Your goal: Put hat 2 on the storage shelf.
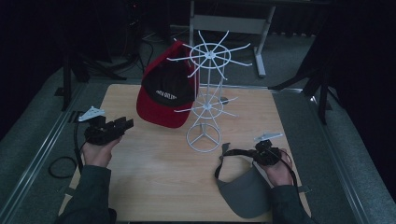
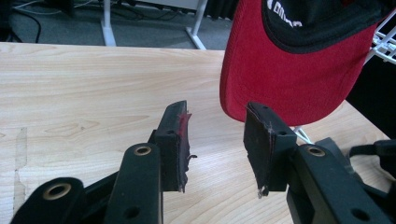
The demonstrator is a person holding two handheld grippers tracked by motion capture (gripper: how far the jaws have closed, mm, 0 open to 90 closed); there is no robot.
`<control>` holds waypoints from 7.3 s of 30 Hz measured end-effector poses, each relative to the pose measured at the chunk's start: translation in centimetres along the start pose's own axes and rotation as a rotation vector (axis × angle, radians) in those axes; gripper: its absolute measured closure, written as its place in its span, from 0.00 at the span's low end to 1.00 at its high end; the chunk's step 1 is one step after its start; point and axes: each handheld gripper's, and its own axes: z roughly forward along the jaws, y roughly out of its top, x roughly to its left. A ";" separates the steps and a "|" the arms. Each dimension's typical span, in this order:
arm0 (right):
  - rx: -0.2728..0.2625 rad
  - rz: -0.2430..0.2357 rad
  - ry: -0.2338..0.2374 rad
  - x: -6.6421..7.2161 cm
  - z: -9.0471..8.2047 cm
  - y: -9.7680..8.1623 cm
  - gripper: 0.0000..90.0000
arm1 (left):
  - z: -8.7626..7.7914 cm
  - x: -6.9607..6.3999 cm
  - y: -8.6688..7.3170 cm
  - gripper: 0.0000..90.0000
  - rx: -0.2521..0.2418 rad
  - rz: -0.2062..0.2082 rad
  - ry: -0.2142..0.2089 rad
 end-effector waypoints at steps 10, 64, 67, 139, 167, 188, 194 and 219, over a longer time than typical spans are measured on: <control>-0.017 0.037 -0.068 -1.9 -0.8 -0.2 0.99 | 0.2 -0.1 0.1 0.67 0.005 0.004 -0.001; 0.082 -0.186 0.017 -0.7 5.8 4.6 0.99 | 0.0 0.2 -0.3 0.67 0.001 -0.011 0.001; 0.009 -0.134 0.016 -1.3 5.0 4.9 0.99 | 0.0 0.2 -0.2 0.67 0.000 -0.010 -0.001; -0.498 -0.049 0.040 -7.5 -8.9 15.4 1.00 | 0.2 0.0 0.2 0.67 0.000 -0.001 -0.003; -0.538 -0.122 0.010 -7.0 -12.7 16.3 0.99 | 0.0 0.2 0.0 0.67 -0.006 -0.006 0.000; -0.551 -0.217 -0.016 -6.4 -16.7 16.3 0.99 | 0.0 0.2 0.0 0.66 -0.008 -0.009 0.005; -0.563 -0.212 -0.023 -6.8 -17.4 16.0 0.99 | 0.0 0.1 0.0 0.66 -0.007 -0.009 0.003; -0.644 -0.327 0.043 -5.4 -20.9 16.4 0.99 | 0.2 0.0 0.1 0.66 -0.002 -0.005 -0.002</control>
